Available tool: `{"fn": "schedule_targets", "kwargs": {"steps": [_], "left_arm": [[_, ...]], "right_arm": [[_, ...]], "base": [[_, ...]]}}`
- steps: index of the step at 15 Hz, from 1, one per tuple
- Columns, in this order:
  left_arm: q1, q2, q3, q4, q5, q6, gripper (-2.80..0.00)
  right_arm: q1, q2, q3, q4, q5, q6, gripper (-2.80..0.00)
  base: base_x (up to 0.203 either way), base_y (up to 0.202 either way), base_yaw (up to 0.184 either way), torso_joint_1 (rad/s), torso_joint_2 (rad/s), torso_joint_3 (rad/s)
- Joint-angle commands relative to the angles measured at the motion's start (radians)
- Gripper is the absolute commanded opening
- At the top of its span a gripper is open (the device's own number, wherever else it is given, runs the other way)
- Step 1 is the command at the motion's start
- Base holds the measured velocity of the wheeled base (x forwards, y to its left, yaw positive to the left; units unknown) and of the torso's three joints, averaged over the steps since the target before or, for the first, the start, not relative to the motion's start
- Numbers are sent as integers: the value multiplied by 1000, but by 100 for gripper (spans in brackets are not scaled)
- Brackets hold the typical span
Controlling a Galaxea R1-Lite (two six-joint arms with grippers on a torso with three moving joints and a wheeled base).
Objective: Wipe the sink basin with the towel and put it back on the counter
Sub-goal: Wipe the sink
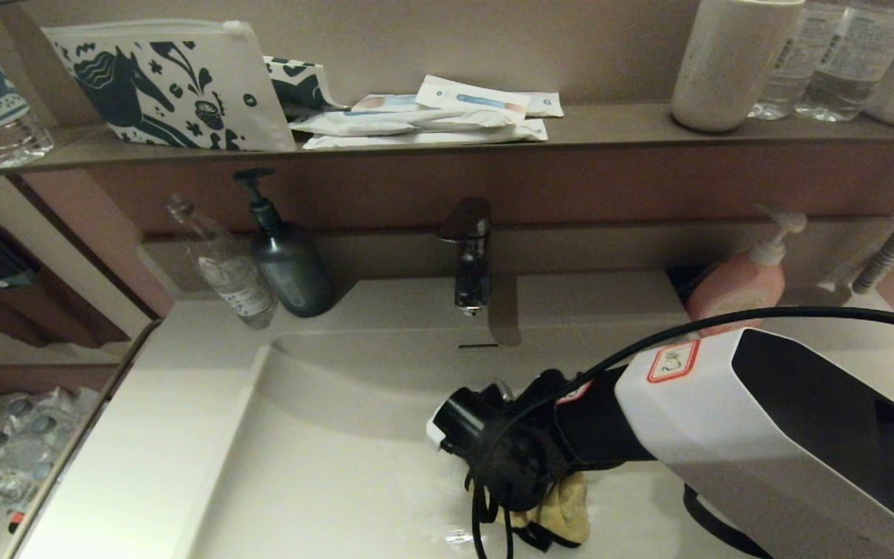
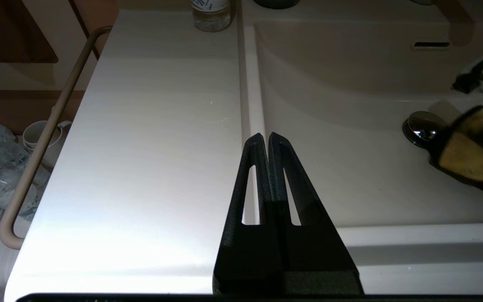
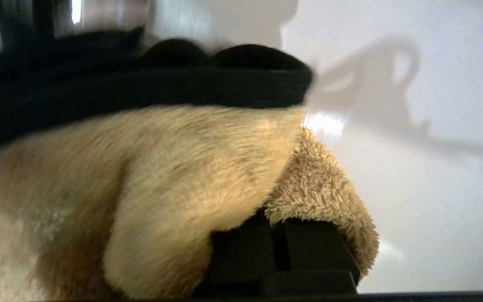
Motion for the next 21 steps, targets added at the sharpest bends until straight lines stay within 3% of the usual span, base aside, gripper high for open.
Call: {"fn": "schedule_targets", "kwargs": {"steps": [1,7,11,21], "left_arm": [[0,1,0,0,0,-1,-280],[0,1,0,0,0,-1,-280],[0,1,0,0,0,0,-280],[0,1,0,0,0,-2,-280]], "right_arm": [[16,-28,24,43,6,2,-280],[28,-120,25,293,6,64,-280],[23,-239,35,362,0,73,-280],[-48,-718,229,576,-9,107,-280]], "base": [[0,0,0,0,0,0],[0,0,0,0,0,0],[0,0,0,0,0,0],[0,0,0,0,0,0]]}}
